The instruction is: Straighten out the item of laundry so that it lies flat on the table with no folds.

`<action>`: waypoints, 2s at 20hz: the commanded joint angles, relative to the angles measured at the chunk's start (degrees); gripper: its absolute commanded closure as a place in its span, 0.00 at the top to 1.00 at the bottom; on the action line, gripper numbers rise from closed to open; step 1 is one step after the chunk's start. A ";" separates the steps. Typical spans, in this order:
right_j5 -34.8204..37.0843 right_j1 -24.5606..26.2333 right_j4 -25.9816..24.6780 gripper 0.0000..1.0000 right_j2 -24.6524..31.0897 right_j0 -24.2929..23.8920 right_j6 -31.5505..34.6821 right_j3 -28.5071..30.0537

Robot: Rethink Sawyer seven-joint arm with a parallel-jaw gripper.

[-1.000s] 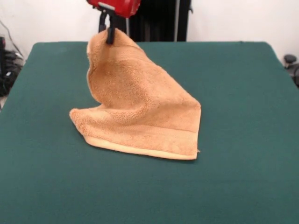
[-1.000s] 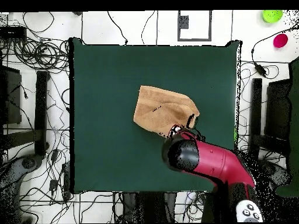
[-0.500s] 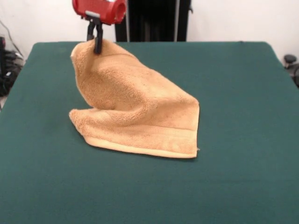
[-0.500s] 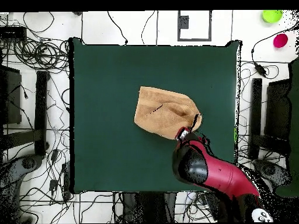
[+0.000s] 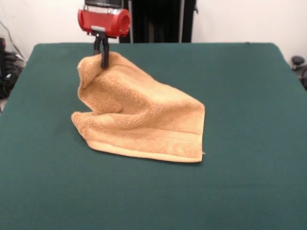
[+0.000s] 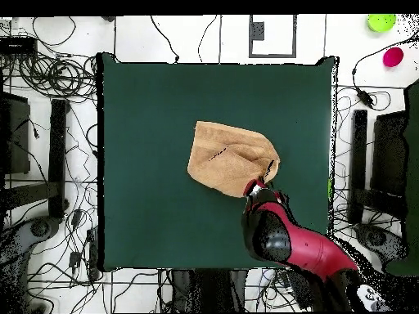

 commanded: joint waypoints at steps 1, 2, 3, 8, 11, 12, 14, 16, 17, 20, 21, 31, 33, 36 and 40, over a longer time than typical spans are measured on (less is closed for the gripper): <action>-5.90 8.38 -4.65 0.00 13.42 -2.60 11.64 7.00; -6.32 8.88 -4.75 0.00 13.86 -2.91 11.97 7.13; -7.08 9.14 -4.55 0.00 13.46 -2.47 12.38 7.20; -9.95 9.37 -1.43 0.00 11.06 0.81 14.40 8.32; -12.33 8.70 3.34 0.00 6.69 5.84 16.63 9.60; -13.00 8.28 5.42 0.00 4.67 8.05 17.22 10.03; -14.70 7.62 9.71 0.00 1.00 12.35 18.29 11.11; -17.02 7.34 14.07 0.00 -2.12 16.29 19.25 12.42; -18.22 7.29 16.24 0.00 -3.52 18.22 19.69 13.13; -21.10 7.12 20.75 0.00 -5.21 21.68 21.34 15.50; -21.99 7.17 21.70 0.00 -5.47 22.47 21.81 16.18; -26.50 7.90 24.72 0.00 -6.60 25.03 24.13 19.00; -25.66 7.53 23.84 0.00 -7.08 24.48 23.09 18.65; -24.23 7.48 18.97 0.00 -7.35 20.76 20.25 16.86; -23.73 7.69 13.12 0.00 -7.74 16.24 17.47 15.35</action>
